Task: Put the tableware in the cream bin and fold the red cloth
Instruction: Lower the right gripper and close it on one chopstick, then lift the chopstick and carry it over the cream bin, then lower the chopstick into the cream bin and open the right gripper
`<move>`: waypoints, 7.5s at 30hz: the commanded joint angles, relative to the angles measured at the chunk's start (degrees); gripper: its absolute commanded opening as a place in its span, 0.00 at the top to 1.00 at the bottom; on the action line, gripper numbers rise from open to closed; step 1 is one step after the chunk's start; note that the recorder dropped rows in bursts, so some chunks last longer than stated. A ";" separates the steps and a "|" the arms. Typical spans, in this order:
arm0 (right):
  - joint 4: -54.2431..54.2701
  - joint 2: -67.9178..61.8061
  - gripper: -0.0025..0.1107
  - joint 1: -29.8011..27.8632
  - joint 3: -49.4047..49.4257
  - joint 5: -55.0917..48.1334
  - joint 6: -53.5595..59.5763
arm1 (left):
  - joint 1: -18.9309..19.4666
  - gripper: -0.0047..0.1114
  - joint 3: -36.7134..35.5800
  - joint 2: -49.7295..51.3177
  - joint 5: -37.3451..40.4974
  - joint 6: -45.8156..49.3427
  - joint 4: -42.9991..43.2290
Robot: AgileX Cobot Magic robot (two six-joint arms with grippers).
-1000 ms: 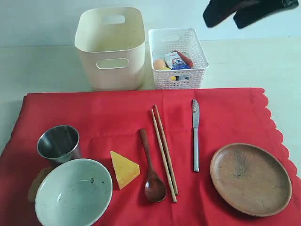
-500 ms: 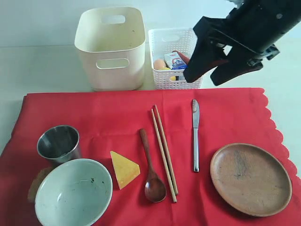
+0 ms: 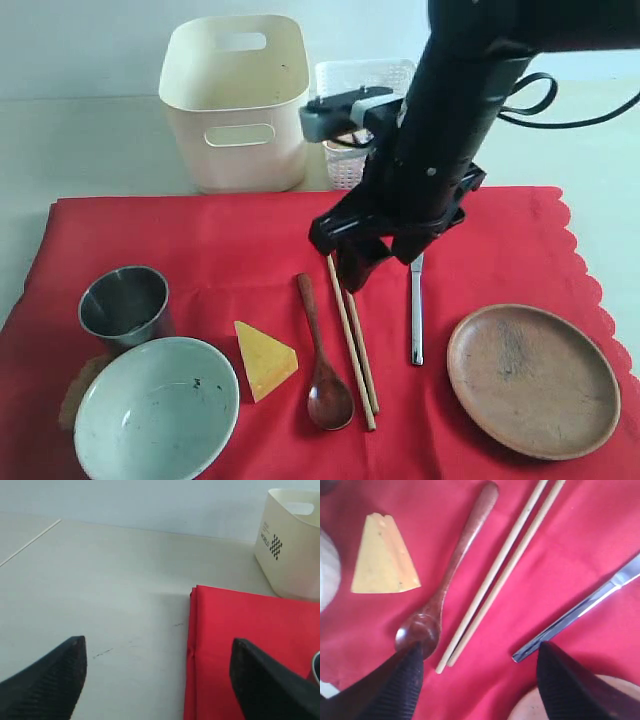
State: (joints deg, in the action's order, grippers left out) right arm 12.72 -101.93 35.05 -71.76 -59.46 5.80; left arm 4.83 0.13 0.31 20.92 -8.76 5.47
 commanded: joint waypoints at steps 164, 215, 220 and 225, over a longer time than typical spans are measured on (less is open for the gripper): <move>-31.75 -21.35 0.98 7.61 -38.05 44.02 -12.42 | -0.15 0.31 -0.13 -0.31 -0.58 -0.19 -0.14; -44.06 -21.09 0.59 5.26 -42.34 21.98 -59.18 | -0.15 0.31 -0.13 -0.31 -0.58 -0.19 -0.14; -29.73 -15.48 0.59 5.26 -42.34 13.53 -37.09 | -0.15 0.31 -0.13 -0.31 -0.58 -0.19 -0.14; -20.55 -13.78 0.59 5.26 -42.34 0.37 -25.19 | -0.15 0.31 -0.13 -0.31 -0.58 -0.19 -0.14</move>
State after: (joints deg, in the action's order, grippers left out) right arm -10.58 -116.45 40.33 -113.52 -54.20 -23.76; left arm 4.83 0.05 0.31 20.92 -8.76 5.47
